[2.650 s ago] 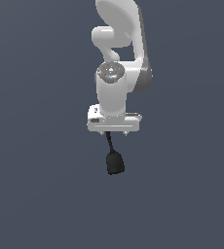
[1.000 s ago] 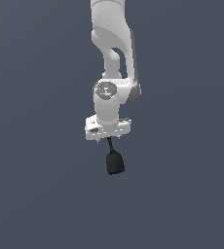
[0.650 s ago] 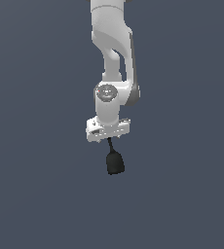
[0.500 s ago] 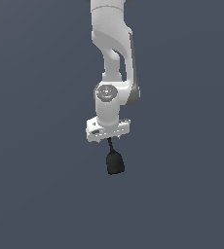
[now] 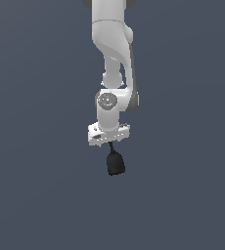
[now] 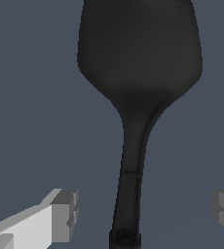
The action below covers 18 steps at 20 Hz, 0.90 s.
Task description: Pick up the object and move it to a goal position.
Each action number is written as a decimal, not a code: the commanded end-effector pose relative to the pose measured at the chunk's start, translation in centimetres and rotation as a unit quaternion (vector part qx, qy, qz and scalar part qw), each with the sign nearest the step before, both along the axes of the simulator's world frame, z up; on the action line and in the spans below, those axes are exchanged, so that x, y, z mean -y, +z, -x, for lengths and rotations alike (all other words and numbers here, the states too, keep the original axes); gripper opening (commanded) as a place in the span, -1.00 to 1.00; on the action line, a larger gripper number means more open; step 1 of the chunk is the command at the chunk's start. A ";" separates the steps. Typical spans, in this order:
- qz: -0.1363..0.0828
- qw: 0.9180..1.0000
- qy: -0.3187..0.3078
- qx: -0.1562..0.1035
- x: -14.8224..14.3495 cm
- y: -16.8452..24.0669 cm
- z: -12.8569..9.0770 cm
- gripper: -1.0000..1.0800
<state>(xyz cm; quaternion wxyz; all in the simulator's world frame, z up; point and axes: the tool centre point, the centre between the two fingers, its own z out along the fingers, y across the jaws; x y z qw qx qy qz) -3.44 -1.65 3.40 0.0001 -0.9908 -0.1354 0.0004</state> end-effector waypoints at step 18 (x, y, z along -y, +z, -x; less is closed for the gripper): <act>-0.001 1.000 0.002 0.000 -0.2 -1.7 0.0 -1.00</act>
